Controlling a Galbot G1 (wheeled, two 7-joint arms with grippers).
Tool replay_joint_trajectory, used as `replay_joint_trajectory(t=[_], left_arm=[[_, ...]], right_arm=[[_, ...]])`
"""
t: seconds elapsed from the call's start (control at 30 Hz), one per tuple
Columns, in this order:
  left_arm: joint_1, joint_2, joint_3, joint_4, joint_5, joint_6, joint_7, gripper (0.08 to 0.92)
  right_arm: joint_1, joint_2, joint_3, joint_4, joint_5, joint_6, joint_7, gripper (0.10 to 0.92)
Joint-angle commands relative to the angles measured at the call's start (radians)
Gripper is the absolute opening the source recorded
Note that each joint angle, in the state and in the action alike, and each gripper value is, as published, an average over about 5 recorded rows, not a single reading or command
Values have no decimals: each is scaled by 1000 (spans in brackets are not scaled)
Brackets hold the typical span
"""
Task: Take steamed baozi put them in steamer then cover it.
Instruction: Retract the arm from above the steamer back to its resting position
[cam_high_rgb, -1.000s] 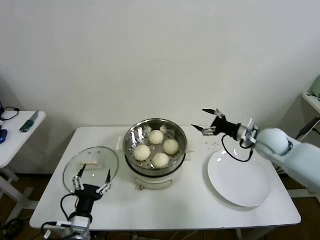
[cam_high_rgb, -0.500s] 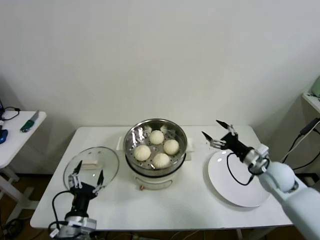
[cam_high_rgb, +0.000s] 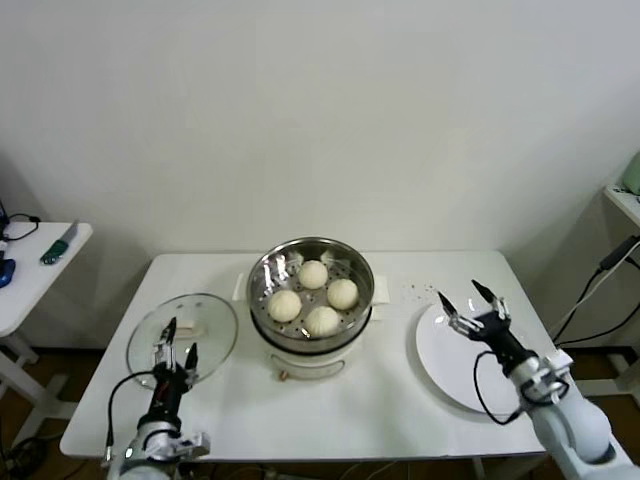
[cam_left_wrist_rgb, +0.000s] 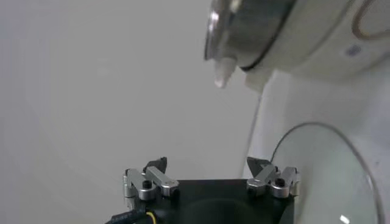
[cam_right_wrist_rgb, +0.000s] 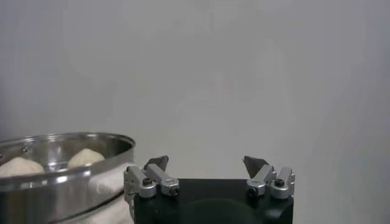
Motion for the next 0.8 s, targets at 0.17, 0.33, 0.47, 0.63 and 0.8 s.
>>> replay_joint_trajectory(t=[0.17,0.33,0.47,0.63,0.8], left_arm=[[-265,17,10,387,226,-21,-8,823],[-323,12,3,468,256,-20,-5,823],[-358,14,-2,526,262,-21,-11,823],[-388,17,-8,564,257,-24,-18,823],[-407,29,-8,581,239,-23,-20,823]], right_arm=[[-157,124,136,10,-41,-19,-10,823],[-125,116,147,-10,-40,-24,-15,823],[-104,115,155,-24,-41,-30,-30,823],[-91,116,156,-35,-45,-29,-36,823],[-93,121,151,-41,-56,-25,-45,823]])
